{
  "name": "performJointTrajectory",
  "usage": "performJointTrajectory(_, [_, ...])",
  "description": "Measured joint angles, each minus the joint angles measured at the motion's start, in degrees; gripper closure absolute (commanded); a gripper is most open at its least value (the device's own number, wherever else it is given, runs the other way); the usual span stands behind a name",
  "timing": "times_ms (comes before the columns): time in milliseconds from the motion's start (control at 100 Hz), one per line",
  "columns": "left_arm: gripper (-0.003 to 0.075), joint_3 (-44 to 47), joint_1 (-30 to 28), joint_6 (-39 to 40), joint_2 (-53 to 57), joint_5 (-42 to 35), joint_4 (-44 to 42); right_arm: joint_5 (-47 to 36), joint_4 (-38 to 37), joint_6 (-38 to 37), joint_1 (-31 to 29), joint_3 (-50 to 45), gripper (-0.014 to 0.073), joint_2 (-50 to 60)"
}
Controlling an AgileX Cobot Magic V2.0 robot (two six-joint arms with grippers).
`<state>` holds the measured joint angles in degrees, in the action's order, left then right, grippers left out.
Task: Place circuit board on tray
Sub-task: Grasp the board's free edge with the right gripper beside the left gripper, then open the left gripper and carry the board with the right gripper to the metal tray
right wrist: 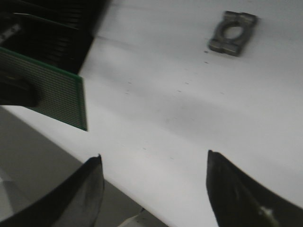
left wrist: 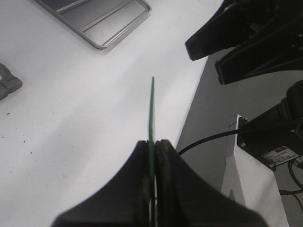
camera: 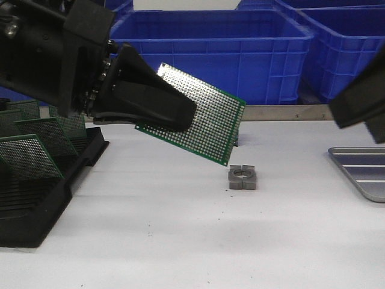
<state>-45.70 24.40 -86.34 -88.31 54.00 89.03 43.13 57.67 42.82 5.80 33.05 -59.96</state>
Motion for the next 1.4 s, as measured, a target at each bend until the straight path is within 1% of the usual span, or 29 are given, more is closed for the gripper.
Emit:
performJointTrajectory(150, [0.0737,0.0,0.0,0.0,0.0,0.0,0.0,5.77,13.54,13.85,0.0,3.82,0.0076,-10.17])
performJointTrajectory(270, [0.0737,0.0,0.0,0.0,0.0,0.0,0.0,11.17,19.66,22.15,0.0,6.64,0.0076,-17.59])
performJointTrajectory(450, [0.0737,0.0,0.0,0.02,0.0,0.0,0.0,20.61,20.79,35.54,0.0,11.36,0.0076,-26.78])
performJointTrajectory(520, [0.0737,0.0,0.0,0.02,0.0,0.0,0.0,22.54,20.79,38.45,0.0,13.44,0.0076,-29.58])
performJointTrajectory(630, [0.0737,0.0,0.0,0.02,0.0,0.0,0.0,23.16,19.83,40.01,0.37,16.66,0.0086,-33.13])
performJointTrajectory(700, [0.0737,0.0,0.0,0.02,0.0,0.0,0.0,23.16,18.29,40.27,1.25,18.12,0.0134,-34.64])
performJointTrajectory(840, [0.0737,0.0,0.0,0.02,0.0,0.0,0.0,23.24,15.74,40.5,3.9,18.94,0.0281,-35.64])
performJointTrajectory(910, [0.0737,0.0,0.0,0.02,0.0,0.0,0.0,23.61,15.29,40.62,5.12,19.07,0.0366,-35.64])
performJointTrajectory(960, [0.0737,0.0,0.0,0.02,0.0,0.0,0.0,23.73,15.18,40.62,5.6,19.3,0.0442,-35.64])
performJointTrajectory(1100, [0.0732,0.0,0.0,0.02,-0.12,-0.32,0.0,24.66,15.05,40.85,5.83,19.38,0.0626,-35.64])
performJointTrajectory(1150, [0.0695,0.0,0.0,0.02,-0.12,-0.2,-0.14,25.06,14.68,41.2,5.83,19.38,0.0669,-35.64])
performJointTrajectory(1170, [0.0666,0.0,0.0,-0.33,-0.23,-0.07,-0.15,25.17,14.69,41.32,5.83,19.38,0.0662,-35.64])
performJointTrajectory(1200, [0.0602,0.0,0.0,-1.03,-0.23,-0.07,-0.26,25.3,14.57,41.34,5.83,19.38,0.0657,-35.64])
performJointTrajectory(1220, [0.0573,0.0,0.0,-1.6,-0.23,-0.07,-0.39,25.44,14.44,41.44,5.83,19.38,0.0659,-35.64])
performJointTrajectory(1270, [0.044,0.0,0.0,-2.66,-0.34,-0.07,-0.4,26.4,14.32,41.53,5.83,19.38,0.066,-35.64])
performJointTrajectory(1280, [0.0424,0.0,0.0,-2.78,-0.44,-0.07,-0.4,26.7,14.32,41.57,5.83,19.38,0.066,-35.64])
performJointTrajectory(1300, [0.036,0.0,0.0,-2.95,-0.43,-0.07,-0.4,26.97,14.32,41.57,5.83,19.38,0.066,-35.64])
performJointTrajectory(1330, [0.0318,0.0,0.0,-3.31,-0.43,0.06,-0.26,27.23,14.32,41.57,5.98,19.38,0.066,-35.64])
performJointTrajectory(1340, [0.0293,0.0,0.0,-3.3,-0.43,0.28,-0.25,27.23,14.32,41.57,5.97,19.38,0.066,-35.64])
performJointTrajectory(1400, [0.0223,0.0,0.0,-3.7,-0.43,1.28,0.13,26.85,14.44,41.57,5.97,19.38,0.066,-35.64])
